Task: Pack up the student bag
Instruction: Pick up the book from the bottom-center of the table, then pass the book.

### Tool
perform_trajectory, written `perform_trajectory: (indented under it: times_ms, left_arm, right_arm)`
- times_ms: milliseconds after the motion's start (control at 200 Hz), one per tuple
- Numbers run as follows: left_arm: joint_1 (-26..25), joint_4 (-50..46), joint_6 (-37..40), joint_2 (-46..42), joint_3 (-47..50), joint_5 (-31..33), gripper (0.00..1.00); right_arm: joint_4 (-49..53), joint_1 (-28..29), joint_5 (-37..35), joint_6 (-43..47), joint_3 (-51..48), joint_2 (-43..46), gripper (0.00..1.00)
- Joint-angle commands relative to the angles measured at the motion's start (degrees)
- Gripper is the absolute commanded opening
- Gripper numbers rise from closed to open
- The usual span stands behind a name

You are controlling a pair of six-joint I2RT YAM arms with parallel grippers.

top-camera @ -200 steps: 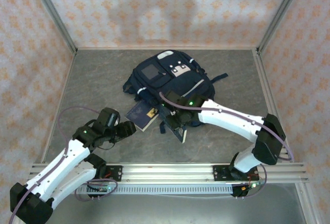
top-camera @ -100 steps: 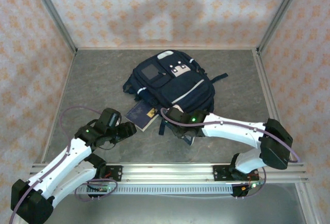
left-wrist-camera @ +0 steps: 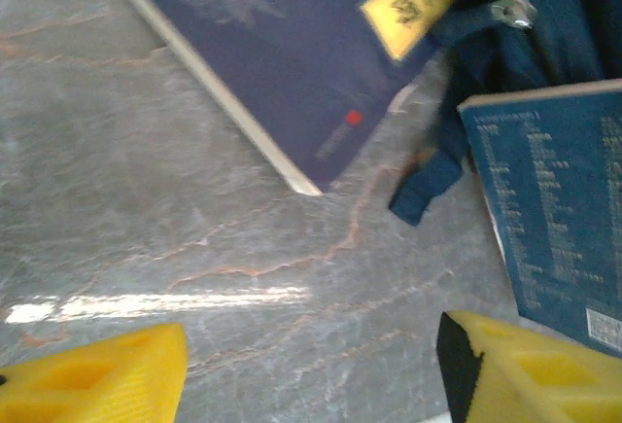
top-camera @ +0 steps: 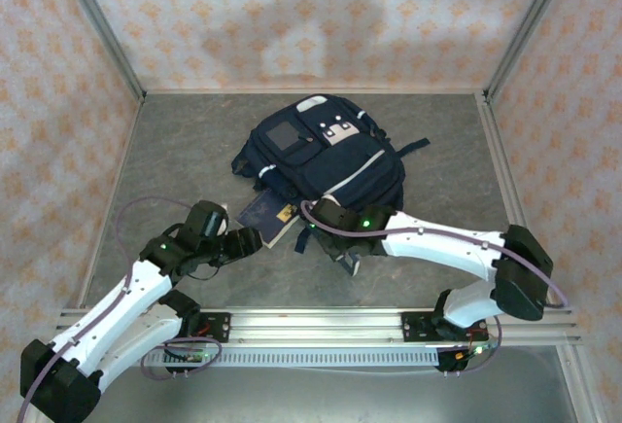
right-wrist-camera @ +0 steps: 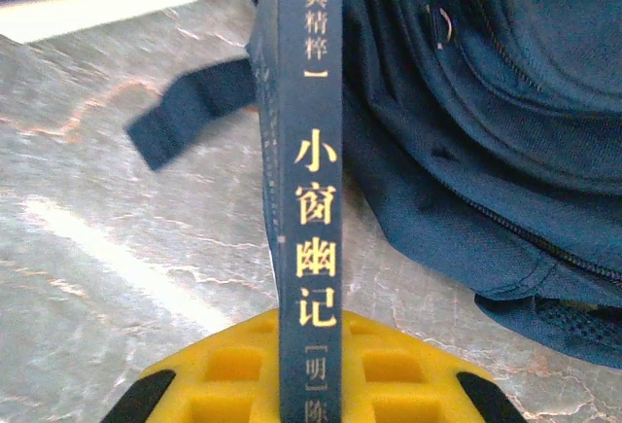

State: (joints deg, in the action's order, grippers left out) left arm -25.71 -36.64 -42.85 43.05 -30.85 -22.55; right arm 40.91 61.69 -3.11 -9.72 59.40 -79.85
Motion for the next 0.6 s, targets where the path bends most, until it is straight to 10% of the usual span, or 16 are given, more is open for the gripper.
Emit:
perform_trajectory:
  times_ms: [0,590]
  left_arm:
    - [0.49,4.46,6.15,-2.4,-4.49,-6.19,0.8]
    - [-0.2,39.29,-6.94,-3.56,-6.94,-19.93,0.95]
  right_arm:
    - [-1.04,-0.09,4.5,2.2,4.89,8.99,0.0]
    - [-24.65,-6.04,37.91,-13.02,1.7,23.89,0.0]
